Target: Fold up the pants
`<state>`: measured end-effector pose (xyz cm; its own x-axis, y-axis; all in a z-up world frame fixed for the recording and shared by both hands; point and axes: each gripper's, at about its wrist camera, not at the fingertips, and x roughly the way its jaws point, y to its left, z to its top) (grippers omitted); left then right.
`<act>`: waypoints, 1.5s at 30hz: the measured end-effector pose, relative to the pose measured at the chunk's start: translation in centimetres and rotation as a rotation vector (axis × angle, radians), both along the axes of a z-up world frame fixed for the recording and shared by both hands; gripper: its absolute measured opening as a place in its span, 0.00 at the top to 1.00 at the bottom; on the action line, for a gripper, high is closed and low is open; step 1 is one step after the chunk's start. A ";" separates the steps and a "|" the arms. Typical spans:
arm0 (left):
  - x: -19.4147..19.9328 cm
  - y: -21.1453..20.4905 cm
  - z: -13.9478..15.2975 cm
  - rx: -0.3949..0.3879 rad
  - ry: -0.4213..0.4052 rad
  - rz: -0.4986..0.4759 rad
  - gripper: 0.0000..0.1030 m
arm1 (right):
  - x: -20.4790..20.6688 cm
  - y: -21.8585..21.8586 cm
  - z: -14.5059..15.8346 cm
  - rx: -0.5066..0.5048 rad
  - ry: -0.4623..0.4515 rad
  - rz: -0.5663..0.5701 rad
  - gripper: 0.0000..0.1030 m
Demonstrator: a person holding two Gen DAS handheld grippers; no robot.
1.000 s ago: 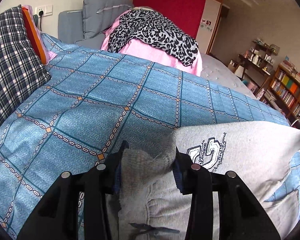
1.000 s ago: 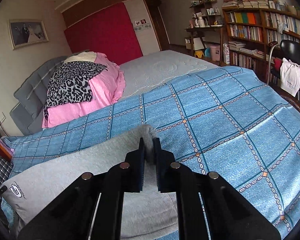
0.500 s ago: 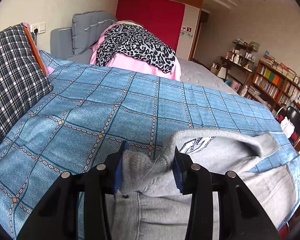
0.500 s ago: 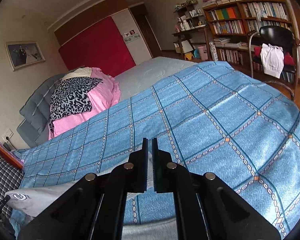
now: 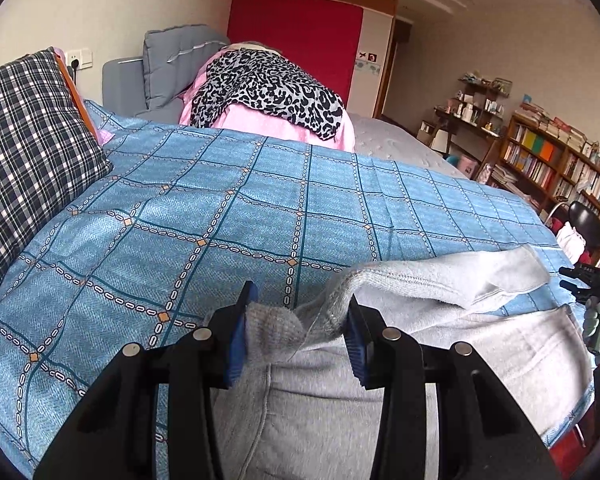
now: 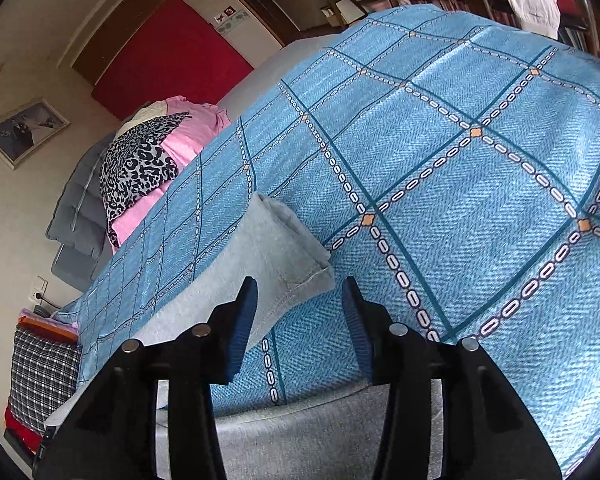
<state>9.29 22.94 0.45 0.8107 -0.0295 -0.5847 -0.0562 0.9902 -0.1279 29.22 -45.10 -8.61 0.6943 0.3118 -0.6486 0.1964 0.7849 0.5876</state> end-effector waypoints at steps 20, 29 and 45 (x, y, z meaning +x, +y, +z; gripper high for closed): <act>-0.3 0.3 -0.9 -0.011 0.009 0.000 0.60 | 2.4 2.4 0.5 -0.015 -0.006 -0.049 0.86; -0.7 1.2 -0.8 -0.025 0.006 0.016 0.60 | -2.6 1.8 6.4 -0.141 -0.177 -0.080 0.90; -5.8 2.7 -2.0 -0.051 0.001 0.006 0.60 | -22.1 0.1 8.6 -0.181 -0.316 -0.121 0.90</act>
